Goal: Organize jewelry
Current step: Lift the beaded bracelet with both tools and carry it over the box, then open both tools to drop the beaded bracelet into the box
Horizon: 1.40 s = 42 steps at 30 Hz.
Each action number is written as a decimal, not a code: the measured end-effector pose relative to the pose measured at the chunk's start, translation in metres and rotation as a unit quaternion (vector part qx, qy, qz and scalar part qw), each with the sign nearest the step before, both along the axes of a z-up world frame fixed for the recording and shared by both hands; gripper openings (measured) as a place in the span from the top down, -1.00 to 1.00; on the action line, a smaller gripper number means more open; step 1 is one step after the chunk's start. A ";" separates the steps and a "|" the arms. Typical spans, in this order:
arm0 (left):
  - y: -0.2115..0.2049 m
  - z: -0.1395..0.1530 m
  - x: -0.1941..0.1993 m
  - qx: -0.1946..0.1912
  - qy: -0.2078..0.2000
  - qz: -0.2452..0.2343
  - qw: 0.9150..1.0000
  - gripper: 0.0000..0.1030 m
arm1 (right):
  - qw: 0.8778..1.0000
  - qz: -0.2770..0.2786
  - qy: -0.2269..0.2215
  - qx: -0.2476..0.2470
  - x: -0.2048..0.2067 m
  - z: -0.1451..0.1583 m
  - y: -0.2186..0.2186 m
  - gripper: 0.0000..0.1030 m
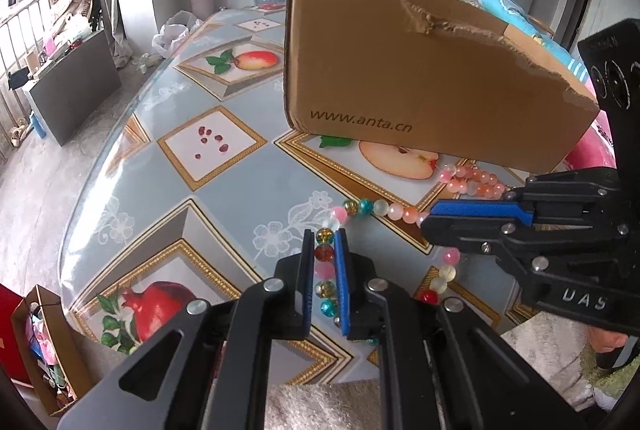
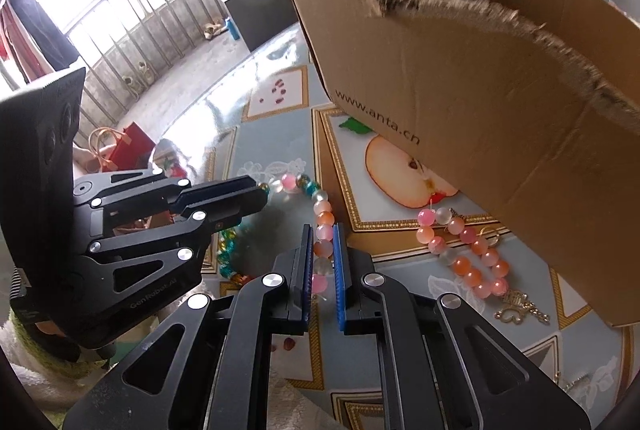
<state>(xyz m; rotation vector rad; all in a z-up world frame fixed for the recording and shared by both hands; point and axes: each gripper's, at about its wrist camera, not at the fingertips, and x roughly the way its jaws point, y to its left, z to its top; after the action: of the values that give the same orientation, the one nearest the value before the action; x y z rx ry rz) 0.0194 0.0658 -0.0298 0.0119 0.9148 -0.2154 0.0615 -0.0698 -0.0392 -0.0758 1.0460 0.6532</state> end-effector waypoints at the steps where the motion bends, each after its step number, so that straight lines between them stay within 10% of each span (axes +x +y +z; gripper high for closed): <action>1: 0.000 0.003 -0.001 -0.001 -0.002 -0.001 1.000 0.82 | 1.000 0.000 -0.002 0.002 -0.001 0.002 -0.001 0.85; 26: -0.029 0.113 -0.039 0.003 -0.114 -0.051 0.992 0.82 | 0.993 0.005 -0.104 0.058 -0.023 0.101 -0.028 0.85; 42: -0.072 0.185 0.063 -0.002 -0.162 -0.107 0.981 0.82 | 0.993 -0.012 -0.087 0.077 0.087 0.151 -0.066 0.85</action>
<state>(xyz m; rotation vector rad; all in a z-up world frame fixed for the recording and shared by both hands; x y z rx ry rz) 0.0829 -0.0066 0.1549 0.1392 0.5865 -0.4017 0.1486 -0.1356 0.1115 0.0133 0.8244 0.6910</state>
